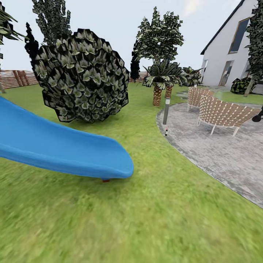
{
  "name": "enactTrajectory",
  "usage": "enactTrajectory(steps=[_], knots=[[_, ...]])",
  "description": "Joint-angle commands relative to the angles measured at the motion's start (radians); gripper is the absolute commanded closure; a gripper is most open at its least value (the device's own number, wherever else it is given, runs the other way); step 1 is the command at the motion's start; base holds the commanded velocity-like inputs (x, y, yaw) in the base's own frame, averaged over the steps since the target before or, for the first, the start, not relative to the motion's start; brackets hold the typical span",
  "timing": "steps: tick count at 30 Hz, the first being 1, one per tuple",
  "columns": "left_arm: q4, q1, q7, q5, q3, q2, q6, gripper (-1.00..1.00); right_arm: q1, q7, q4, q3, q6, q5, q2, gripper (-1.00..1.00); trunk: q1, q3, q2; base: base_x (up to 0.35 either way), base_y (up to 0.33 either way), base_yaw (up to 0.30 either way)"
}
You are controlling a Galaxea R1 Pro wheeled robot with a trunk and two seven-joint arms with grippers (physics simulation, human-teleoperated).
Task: In the garden, pick up the pesticide atomizer on the floor and spray pesticide onto both trees until each tree trunk is fully covered.
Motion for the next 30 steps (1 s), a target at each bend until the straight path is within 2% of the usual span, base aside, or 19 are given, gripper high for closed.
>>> enactTrajectory(steps=[1, 30], knots=[[0.001, 0.0, 0.001, 0.004, -0.001, 0.0, -0.003, -1.0, -0.001, -0.001, 0.001, -0.003, -0.003, 0.006, 0.0, -1.0, 0.0, -0.001, 0.0, 0.339, 0.0, -0.084], [0.001, 0.0, 0.001, 0.004, -0.003, 0.0, -0.003, -1.0, -0.001, -0.001, 0.002, -0.005, -0.003, 0.006, 0.0, -1.0, 0.0, -0.001, 0.0, 0.339, 0.0, -0.254]])
